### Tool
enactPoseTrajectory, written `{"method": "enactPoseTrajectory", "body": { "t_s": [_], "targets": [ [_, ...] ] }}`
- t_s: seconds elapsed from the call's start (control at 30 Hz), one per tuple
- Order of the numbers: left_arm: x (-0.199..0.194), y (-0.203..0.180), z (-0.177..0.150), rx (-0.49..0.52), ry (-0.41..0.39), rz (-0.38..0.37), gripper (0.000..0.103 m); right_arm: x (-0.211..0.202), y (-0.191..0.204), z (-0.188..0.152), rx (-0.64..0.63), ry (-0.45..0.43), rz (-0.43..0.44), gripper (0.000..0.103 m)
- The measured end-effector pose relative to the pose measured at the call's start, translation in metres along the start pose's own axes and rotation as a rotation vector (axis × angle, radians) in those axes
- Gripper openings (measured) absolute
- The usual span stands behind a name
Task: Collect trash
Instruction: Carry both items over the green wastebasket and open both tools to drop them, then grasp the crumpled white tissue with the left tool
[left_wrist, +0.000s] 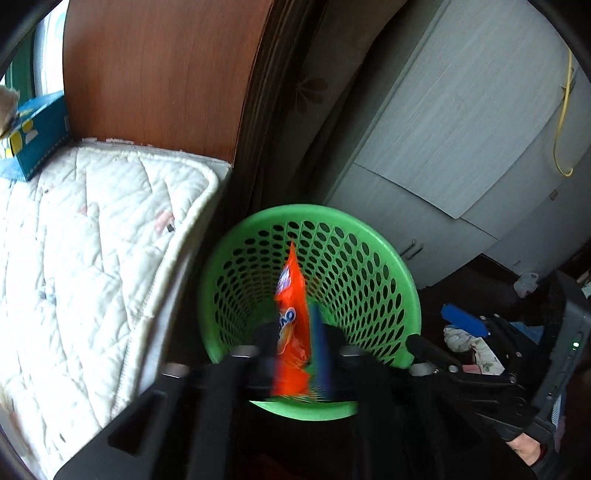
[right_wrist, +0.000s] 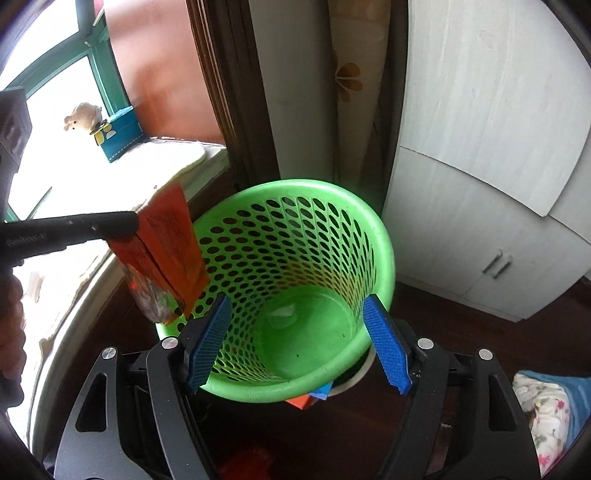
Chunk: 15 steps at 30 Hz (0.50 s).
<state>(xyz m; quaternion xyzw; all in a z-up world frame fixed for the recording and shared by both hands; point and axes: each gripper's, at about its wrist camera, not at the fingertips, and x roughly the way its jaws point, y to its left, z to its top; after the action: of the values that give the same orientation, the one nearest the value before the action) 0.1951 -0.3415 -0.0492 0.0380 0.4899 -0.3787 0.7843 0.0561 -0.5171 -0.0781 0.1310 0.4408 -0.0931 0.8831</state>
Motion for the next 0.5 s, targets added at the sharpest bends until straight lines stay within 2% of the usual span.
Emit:
{"method": "enactPoseTrajectory", "body": {
  "t_s": [0.03, 0.2, 0.43, 0.5],
  "targets": [
    [-0.002, 0.002, -0.002, -0.006, -0.021, 0.003, 0.053, -0.003, 0.0, 0.001, -0.002, -0.003, -0.002, 0.074],
    [-0.014, 0.004, -0.01, -0.012, -0.045, 0.006, 0.053, -0.014, 0.004, 0.001, -0.01, -0.021, -0.006, 0.074],
    [-0.064, 0.033, -0.035, -0.045, -0.107, 0.098, 0.055, -0.023, 0.033, 0.003, -0.035, -0.04, 0.03, 0.076],
    [-0.083, 0.045, -0.045, -0.061, -0.128, 0.146, 0.063, -0.025, 0.047, 0.003, -0.05, -0.042, 0.045, 0.078]
  ]
}}
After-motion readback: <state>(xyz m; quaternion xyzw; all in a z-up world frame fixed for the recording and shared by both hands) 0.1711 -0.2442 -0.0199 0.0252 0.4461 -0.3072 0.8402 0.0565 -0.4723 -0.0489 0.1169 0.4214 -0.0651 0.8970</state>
